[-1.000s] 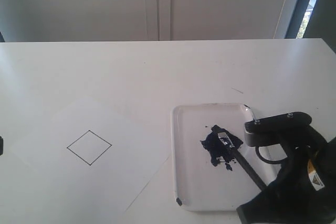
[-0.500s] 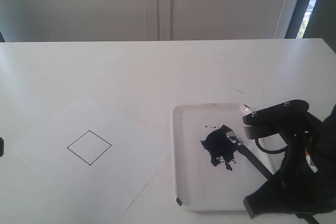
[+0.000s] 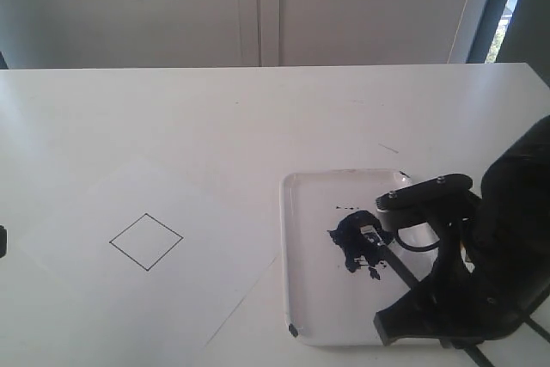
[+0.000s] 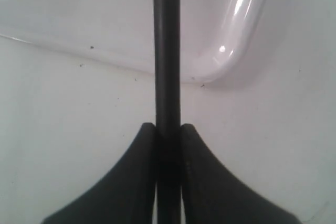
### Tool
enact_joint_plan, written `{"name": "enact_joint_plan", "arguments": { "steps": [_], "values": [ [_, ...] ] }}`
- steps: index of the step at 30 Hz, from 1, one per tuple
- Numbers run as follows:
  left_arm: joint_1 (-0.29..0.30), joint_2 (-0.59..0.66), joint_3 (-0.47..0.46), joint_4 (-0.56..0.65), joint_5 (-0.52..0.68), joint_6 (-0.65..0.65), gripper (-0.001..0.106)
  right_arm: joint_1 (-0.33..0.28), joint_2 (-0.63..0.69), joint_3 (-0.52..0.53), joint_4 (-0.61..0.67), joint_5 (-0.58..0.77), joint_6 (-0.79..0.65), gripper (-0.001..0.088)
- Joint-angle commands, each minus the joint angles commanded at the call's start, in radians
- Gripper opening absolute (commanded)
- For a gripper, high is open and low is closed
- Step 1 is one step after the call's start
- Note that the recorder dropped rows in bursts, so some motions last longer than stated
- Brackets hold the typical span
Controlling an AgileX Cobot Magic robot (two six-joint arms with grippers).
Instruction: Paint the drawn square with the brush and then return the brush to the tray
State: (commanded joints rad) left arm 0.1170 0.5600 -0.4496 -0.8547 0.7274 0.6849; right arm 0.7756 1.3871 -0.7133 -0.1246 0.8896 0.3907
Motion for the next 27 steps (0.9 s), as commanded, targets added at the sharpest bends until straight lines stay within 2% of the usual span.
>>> {"name": "enact_joint_plan", "arguments": {
  "steps": [8, 19, 27],
  "values": [
    [0.000, 0.000, 0.000, 0.000, 0.000, 0.002, 0.000, 0.000, -0.051, -0.012, 0.040, 0.031, -0.040, 0.0000],
    [0.000, 0.000, 0.000, 0.000, -0.015, 0.039, 0.000, 0.000, -0.216, -0.012, 0.056, 0.097, -0.068, 0.0000],
    [0.000, 0.034, 0.000, 0.000, -0.059, 0.104, 0.000, 0.000, -0.259, -0.012, 0.306, 0.087, -0.391, 0.0000]
  ]
}}
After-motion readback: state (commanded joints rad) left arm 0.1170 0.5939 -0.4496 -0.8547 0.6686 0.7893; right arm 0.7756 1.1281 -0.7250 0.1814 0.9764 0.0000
